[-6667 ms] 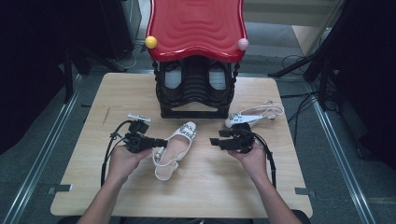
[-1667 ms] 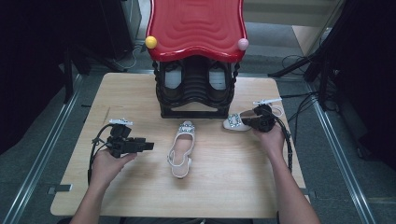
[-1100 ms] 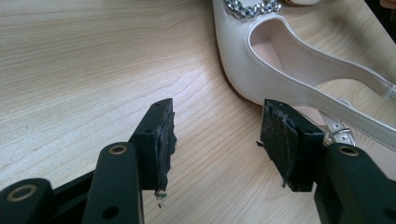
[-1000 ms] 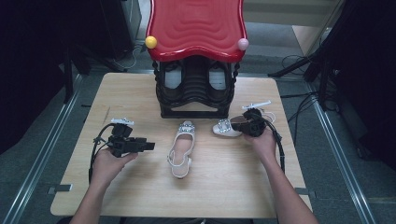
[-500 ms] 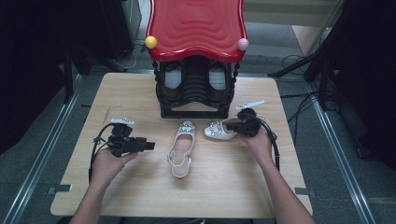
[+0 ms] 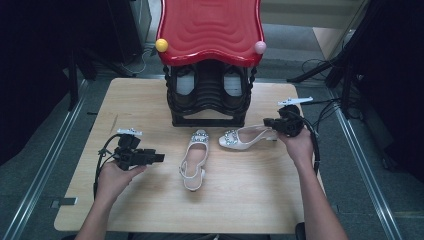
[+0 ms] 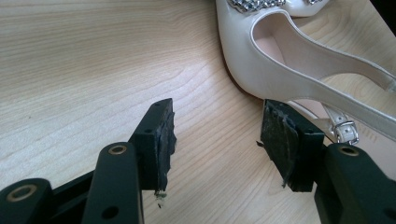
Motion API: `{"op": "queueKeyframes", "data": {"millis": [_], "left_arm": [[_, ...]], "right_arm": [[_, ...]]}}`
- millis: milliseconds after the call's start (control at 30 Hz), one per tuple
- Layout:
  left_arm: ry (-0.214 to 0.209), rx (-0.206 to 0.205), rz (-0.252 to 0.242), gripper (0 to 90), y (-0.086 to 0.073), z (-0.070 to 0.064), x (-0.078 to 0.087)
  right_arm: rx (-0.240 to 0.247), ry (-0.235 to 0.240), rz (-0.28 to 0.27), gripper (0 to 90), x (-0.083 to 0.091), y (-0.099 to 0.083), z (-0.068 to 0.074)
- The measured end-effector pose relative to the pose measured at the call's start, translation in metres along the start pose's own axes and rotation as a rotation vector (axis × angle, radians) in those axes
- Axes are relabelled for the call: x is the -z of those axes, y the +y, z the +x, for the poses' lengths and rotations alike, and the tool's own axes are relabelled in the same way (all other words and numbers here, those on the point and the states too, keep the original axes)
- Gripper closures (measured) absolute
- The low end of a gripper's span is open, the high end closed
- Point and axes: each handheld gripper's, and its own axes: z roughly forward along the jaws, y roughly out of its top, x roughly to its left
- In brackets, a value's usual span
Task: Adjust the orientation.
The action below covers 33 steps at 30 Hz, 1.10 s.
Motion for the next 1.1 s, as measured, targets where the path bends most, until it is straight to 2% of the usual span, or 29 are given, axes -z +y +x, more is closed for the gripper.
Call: {"op": "queueKeyframes", "data": {"millis": [67, 133, 267, 400, 633, 833, 1100], "left_arm": [[0.002, 0.003, -0.004, 44.7, -0.002, 0.0, 0.002], [0.005, 0.006, -0.004, 44.7, -0.003, 0.001, 0.003], [0.005, 0.009, -0.006, 44.7, -0.005, 0.002, 0.005], [0.006, 0.007, -0.005, 44.7, -0.005, 0.001, 0.004], [-0.013, -0.016, -0.019, 44.6, -0.002, -0.002, 0.002], [-0.024, -0.024, -0.011, 44.6, 0.002, -0.003, -0.002], [-0.035, -0.045, 0.002, 44.7, 0.01, -0.005, -0.01]], "right_arm": [[-0.014, 0.004, -0.001, 90.0, 0.001, -0.001, -0.007], [-0.022, 0.01, 0.02, 90.0, -0.001, -0.004, -0.015], [-0.004, 0.046, 0.077, 90.0, -0.013, -0.014, -0.021], [0.031, 0.062, 0.093, 90.0, -0.016, -0.017, -0.017], [0.011, 0.112, 0.114, 90.0, -0.014, -0.025, -0.012], [0.032, 0.119, 0.13, 90.0, -0.01, -0.03, -0.003], [0.034, 0.139, 0.148, 90.0, -0.007, -0.038, 0.012]]}}
